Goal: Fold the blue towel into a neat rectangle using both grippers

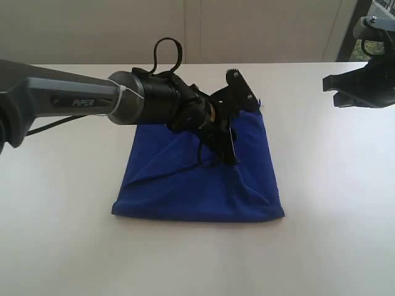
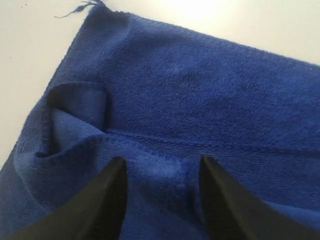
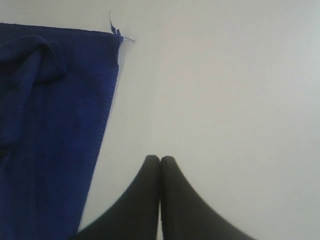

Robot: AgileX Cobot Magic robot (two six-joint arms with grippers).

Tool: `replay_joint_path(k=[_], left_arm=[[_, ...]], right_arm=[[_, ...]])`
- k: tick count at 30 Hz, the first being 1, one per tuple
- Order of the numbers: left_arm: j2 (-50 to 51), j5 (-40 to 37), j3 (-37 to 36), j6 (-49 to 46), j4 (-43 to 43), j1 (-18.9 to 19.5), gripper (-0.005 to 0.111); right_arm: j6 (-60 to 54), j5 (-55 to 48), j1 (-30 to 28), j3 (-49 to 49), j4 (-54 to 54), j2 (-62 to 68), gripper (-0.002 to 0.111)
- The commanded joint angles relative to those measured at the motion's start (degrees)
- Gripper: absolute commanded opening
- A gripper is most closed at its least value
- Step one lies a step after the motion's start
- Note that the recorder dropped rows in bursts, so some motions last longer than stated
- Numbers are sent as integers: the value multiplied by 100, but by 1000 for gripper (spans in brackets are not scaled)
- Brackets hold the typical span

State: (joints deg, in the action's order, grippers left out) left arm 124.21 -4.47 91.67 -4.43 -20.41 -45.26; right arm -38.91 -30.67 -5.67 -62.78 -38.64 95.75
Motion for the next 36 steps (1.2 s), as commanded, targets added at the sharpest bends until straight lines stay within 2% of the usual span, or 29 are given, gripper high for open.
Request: replay_joint_path(k=[1, 10, 12, 15, 17, 27, 30, 32, 36], left_arm=[[30, 61, -36, -263, 26, -19, 51], [250, 209, -36, -1212, -17, 3, 50], [250, 339, -36, -1251, -17, 3, 43], [250, 334, -24, -1376, -17, 7, 27], [250, 358, -24, -1376, -17, 7, 21], [207, 357, -24, -1388, -63, 30, 19], [78, 273, -24, -1357, -63, 80, 10], [-91, 129, -24, -1342, -63, 136, 0], [-488, -149, -24, -1070, 70, 358, 0]], right_arm=[[-49, 85, -4, 14, -30, -22, 0], [-49, 85, -4, 14, -30, -22, 0], [-49, 108, -4, 14, -42, -22, 0], [-49, 108, -4, 14, -42, -22, 0], [-49, 108, -4, 14, -42, -22, 0], [-49, 108, -4, 14, -42, -22, 0], [-49, 108, -4, 14, -42, -22, 0], [-49, 108, -4, 14, -42, -22, 0], [-49, 108, -4, 14, -42, -22, 0]])
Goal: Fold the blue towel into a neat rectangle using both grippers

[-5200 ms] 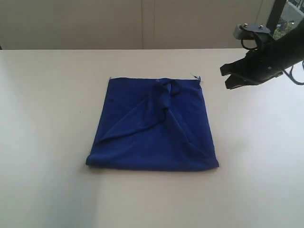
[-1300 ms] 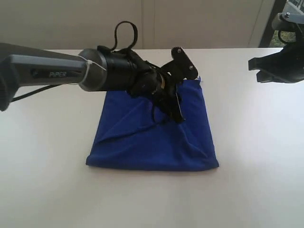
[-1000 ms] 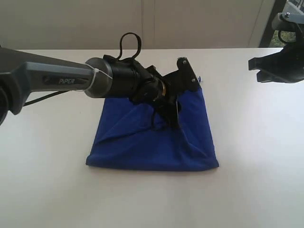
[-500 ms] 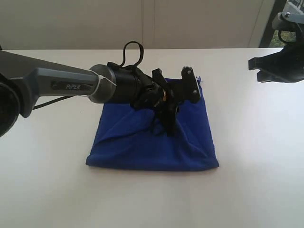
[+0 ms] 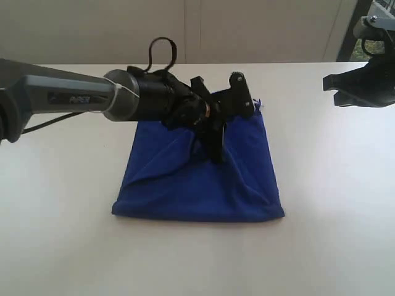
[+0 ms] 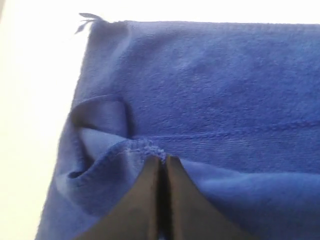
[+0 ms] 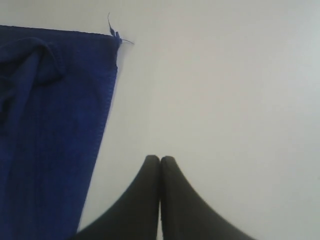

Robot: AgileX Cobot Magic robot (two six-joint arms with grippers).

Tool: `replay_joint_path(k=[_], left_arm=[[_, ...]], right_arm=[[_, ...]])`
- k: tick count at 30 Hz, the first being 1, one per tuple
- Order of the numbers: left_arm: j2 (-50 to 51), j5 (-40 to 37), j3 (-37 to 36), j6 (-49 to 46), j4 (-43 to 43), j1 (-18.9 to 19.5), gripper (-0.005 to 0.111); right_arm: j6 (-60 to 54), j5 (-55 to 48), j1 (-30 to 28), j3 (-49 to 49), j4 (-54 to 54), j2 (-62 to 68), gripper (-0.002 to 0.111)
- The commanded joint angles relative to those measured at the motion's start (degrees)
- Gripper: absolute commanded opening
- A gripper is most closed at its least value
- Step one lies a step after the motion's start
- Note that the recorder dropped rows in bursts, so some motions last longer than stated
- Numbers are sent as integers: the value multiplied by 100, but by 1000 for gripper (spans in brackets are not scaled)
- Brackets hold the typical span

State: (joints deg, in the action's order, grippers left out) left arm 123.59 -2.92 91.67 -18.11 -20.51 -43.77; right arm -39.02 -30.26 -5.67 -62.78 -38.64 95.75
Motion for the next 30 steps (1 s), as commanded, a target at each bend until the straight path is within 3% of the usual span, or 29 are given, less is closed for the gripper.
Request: replay_joint_path(k=[1, 11, 15, 24, 30], left_arm=[[-507, -379, -24, 372, 80, 275, 0], [-901, -2170, -24, 1116, 80, 1334, 0], [-901, -2468, -24, 1237, 80, 1647, 0], [-890, -2469, -24, 1253, 104, 1782, 0], [-890, -2469, -24, 1253, 292, 1782, 0]], right_arm=[[-37, 68, -4, 14, -42, -22, 0], [-37, 28, -4, 14, -197, -22, 0], [-206, 3, 197, 16, -299, 1, 0], [-336, 812, 959, -52, -423, 576, 0], [-374, 443, 1295, -663, -469, 1029, 0]])
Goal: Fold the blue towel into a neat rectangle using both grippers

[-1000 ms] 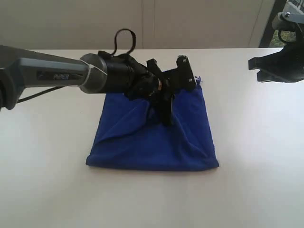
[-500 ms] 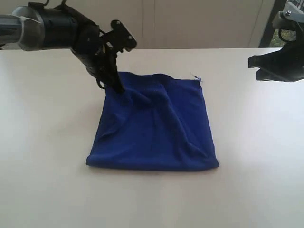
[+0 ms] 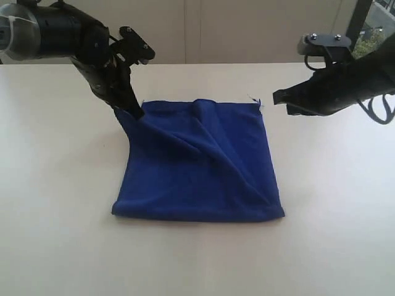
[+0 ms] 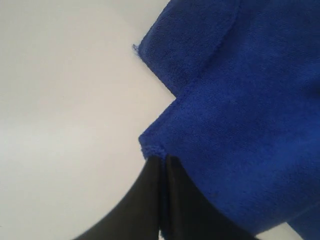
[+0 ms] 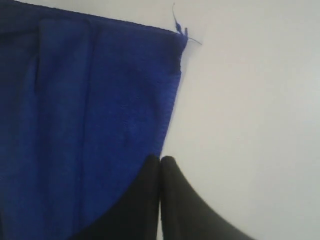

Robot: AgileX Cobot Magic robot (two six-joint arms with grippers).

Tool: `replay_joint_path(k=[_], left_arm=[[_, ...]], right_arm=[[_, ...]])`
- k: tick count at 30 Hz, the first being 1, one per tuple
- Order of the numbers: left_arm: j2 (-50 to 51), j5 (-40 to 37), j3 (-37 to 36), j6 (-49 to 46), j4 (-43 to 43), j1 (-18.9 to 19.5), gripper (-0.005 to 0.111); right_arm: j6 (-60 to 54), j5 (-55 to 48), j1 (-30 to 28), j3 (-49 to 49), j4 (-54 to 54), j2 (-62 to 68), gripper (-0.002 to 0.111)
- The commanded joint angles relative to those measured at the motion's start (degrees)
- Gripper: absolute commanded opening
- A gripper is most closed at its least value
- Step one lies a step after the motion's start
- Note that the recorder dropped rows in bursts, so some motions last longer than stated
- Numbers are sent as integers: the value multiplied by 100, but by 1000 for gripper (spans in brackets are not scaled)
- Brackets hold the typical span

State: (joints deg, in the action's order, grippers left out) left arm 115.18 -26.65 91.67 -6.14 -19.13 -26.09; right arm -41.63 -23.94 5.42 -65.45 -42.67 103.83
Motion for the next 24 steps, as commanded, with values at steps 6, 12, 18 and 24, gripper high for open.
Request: replay_joint_path(k=[6, 12, 18, 24], left_arm=[[-48, -84, -24, 56, 476, 14, 0], [-48, 19, -24, 245, 611, 14, 0], [-25, 154, -24, 255, 852, 14, 0], [228, 314, -24, 255, 898, 14, 0]], right_arm=[[-849, -1301, 283, -1666, -603, 1006, 0], [-996, -1443, 283, -2718, -930, 1929, 0], [-1377, -1229, 283, -3431, -1673, 2788, 4], [-1386, -1296, 317, -4082, -1918, 3480, 23]])
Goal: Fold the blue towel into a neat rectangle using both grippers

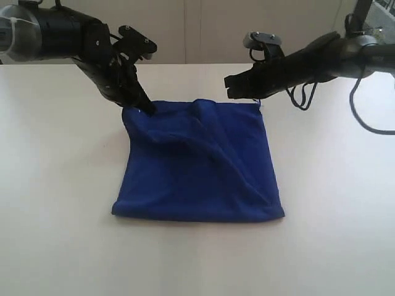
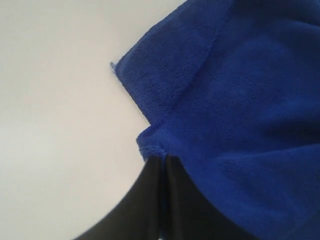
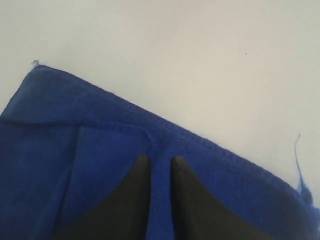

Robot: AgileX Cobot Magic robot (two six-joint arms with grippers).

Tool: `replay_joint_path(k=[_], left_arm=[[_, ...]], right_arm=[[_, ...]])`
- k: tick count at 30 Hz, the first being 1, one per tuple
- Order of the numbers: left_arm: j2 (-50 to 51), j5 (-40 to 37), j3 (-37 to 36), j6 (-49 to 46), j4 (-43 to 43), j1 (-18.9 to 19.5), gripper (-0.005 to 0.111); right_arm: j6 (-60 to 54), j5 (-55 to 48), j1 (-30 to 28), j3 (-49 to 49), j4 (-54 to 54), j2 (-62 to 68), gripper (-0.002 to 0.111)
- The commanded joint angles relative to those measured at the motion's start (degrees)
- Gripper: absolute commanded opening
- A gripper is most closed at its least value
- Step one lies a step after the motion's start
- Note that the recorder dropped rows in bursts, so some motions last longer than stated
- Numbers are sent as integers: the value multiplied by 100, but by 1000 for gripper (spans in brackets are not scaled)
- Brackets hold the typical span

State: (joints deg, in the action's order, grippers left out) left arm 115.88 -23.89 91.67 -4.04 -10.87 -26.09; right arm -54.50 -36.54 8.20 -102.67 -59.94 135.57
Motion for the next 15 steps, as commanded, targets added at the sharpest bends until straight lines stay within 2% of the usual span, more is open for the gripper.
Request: replay_joint_path(k=[1, 11, 15], left_arm=[[191, 50, -24, 45, 72, 14, 0], [251, 38, -24, 19, 72, 14, 0], [251, 38, -24, 19, 72, 14, 0]], right_arm=[[-99, -35, 40, -472, -191, 378, 25], [-224, -218, 324, -1133, -190, 779, 28], [-247, -218, 337, -1181, -191, 901, 36]])
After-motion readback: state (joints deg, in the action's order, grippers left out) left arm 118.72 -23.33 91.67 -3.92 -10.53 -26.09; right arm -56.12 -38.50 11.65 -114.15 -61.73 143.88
